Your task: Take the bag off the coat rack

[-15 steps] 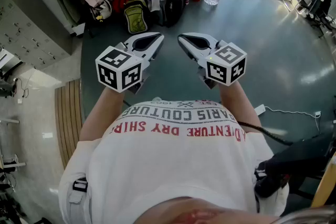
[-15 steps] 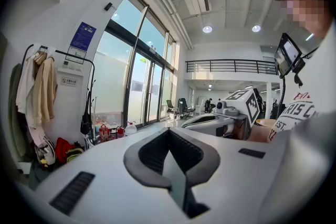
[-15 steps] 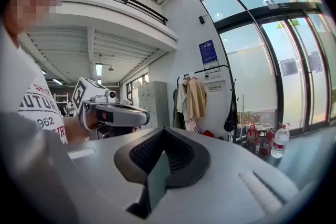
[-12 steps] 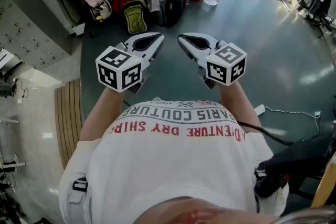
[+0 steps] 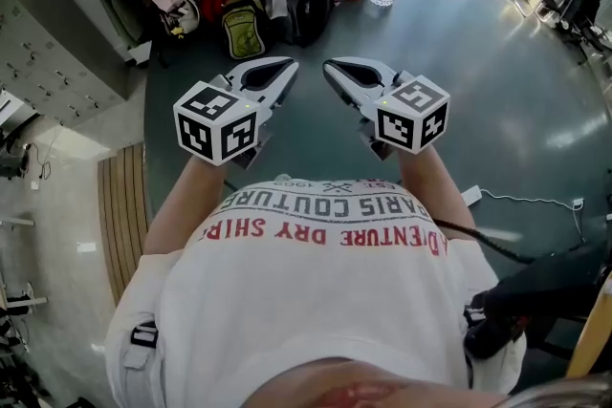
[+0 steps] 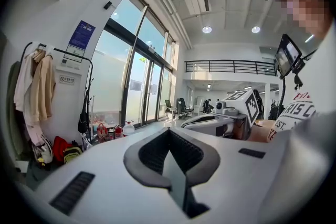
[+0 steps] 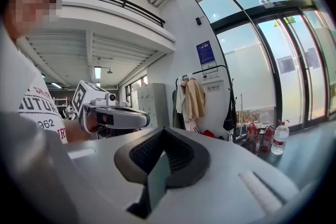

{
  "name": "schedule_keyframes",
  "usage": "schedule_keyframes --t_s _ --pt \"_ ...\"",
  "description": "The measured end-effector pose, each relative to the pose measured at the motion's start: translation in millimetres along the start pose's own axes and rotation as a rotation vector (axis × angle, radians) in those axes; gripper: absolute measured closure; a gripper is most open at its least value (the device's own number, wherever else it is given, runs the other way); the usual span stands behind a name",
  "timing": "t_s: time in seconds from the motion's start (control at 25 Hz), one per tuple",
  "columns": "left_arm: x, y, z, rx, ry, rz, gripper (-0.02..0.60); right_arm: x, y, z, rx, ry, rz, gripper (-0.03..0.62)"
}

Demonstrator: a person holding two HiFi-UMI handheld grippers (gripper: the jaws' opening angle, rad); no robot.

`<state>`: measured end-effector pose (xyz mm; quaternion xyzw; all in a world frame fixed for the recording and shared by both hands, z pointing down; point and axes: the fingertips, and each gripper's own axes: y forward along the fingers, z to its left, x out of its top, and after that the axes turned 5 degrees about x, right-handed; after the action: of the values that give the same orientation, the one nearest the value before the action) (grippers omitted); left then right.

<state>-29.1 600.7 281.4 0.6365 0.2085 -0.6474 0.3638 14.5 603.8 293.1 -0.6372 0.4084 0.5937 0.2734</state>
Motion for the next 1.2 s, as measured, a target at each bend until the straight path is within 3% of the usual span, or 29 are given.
schedule_keyframes --t_s 0.16,0.44,0.64,0.92,1.2 --pt "-1.3 4.2 1.9 -0.018 -0.017 -0.001 0.578 -6.3 0.3 -5.1 -0.037 0.004 0.026 0.592" --pt "-17.4 34.7 -39.3 -0.087 -0.007 0.008 0.578 -26.3 -45.6 -21.0 -0.092 0.025 0.02 0.592" --pt "-23.4 56.0 -29.6 -0.11 -0.019 0.035 0.578 -37.2 -41.2 -43.8 -0.102 0.079 0.026 0.592" --pt "-42.6 102.1 39.5 -0.078 -0.065 0.061 0.578 -58.2 10.8 -104.2 -0.083 0.124 0.075 0.592" --pt "-37.2 186.9 177.1 -0.072 -0.092 0.063 0.578 -50.1 120.5 -226.9 -0.063 0.16 0.093 0.592"
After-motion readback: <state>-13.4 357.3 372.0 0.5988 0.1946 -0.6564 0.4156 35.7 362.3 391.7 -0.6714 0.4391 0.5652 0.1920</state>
